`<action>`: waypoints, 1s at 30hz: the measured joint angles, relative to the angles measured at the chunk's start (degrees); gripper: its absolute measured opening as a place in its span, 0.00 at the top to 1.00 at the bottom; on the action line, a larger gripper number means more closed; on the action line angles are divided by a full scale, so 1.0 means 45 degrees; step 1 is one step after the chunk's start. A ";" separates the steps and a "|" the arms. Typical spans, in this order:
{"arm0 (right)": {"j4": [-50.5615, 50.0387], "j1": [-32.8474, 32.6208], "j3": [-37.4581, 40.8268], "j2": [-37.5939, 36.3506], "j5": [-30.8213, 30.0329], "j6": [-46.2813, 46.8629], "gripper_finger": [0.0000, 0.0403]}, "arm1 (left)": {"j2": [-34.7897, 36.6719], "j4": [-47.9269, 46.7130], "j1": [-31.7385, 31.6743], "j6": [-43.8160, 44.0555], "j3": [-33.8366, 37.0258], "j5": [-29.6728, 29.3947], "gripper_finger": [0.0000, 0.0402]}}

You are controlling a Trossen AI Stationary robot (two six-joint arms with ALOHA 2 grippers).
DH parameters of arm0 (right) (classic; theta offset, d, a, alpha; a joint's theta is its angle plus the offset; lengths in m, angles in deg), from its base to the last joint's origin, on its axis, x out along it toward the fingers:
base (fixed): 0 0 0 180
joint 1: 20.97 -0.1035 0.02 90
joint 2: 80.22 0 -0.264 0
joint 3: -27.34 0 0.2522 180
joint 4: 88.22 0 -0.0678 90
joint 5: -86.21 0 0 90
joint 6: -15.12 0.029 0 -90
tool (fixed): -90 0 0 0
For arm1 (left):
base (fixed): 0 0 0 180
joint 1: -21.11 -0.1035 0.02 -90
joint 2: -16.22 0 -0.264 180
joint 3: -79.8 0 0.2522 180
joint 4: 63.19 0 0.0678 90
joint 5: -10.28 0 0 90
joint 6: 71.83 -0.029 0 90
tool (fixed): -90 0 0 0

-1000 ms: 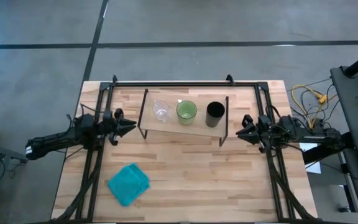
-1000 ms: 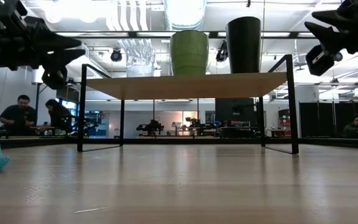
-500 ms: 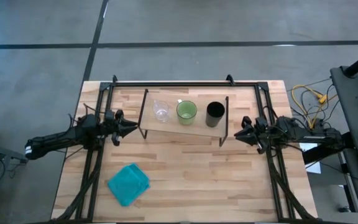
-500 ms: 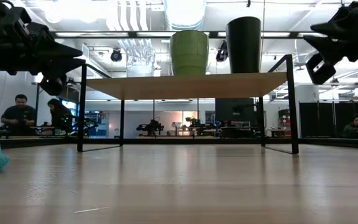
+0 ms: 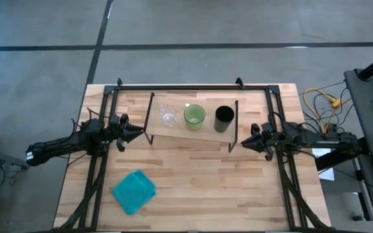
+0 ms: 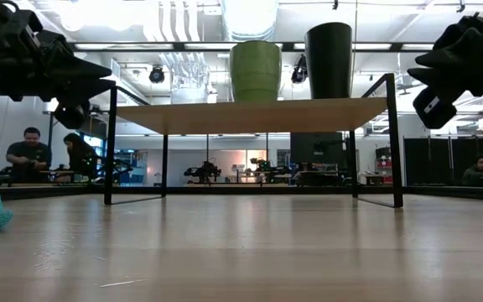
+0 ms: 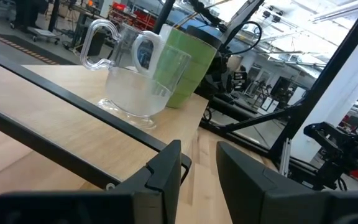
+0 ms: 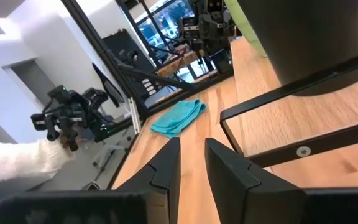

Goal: Stack small to large cups/mugs on shelf
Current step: Return to Home Position

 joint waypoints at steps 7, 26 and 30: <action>0.0005 0.0000 0.0000 -0.0005 0.0000 0.0098 0.82 | 0.0000 0.0019 0.0000 0.0000 0.0003 -0.0005 0.77; 0.0005 0.0004 0.0000 -0.0005 0.0000 0.0059 0.83 | -0.0005 0.0049 -0.0005 0.0000 0.0003 0.0000 0.77; 0.0005 0.0000 0.0000 -0.0005 0.0000 0.0059 0.82 | -0.0005 0.0053 -0.0005 0.0000 0.0003 0.0000 0.77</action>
